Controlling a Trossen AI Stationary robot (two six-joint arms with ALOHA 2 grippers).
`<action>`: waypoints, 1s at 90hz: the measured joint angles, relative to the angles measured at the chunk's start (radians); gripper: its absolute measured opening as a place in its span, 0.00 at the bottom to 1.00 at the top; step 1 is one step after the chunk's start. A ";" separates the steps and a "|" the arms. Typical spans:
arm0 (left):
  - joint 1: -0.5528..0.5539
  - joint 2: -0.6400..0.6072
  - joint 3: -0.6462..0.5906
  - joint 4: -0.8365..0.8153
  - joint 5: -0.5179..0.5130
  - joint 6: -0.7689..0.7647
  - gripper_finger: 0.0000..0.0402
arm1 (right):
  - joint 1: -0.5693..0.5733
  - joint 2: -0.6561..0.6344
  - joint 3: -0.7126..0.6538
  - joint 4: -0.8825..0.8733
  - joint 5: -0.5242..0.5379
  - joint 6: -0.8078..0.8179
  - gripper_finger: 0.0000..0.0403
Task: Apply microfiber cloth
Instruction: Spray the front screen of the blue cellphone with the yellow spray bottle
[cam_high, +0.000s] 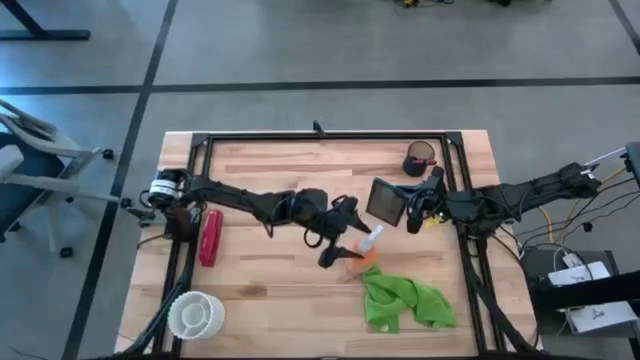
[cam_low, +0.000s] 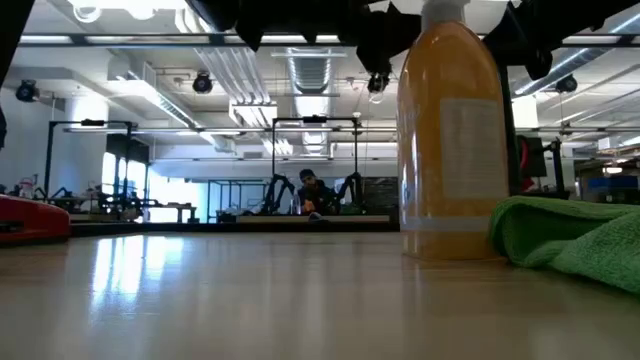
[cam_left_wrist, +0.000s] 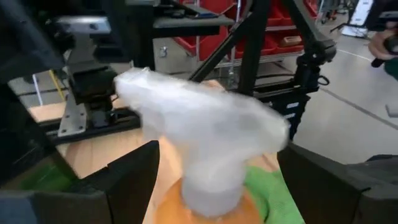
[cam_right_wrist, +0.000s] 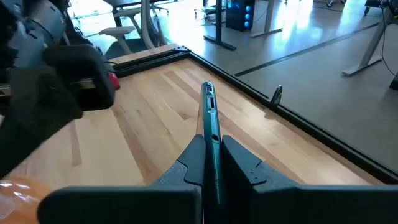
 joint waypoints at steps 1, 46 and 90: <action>-0.001 0.000 0.000 0.001 -0.002 -0.001 0.77 | 0.000 0.000 0.000 0.000 0.000 0.000 0.02; -0.014 0.000 0.000 0.025 -0.060 -0.013 0.50 | 0.000 0.000 0.000 0.000 -0.002 0.007 0.02; -0.033 0.000 -0.001 0.020 -0.151 -0.111 0.15 | 0.000 0.000 0.000 0.001 -0.023 0.010 0.02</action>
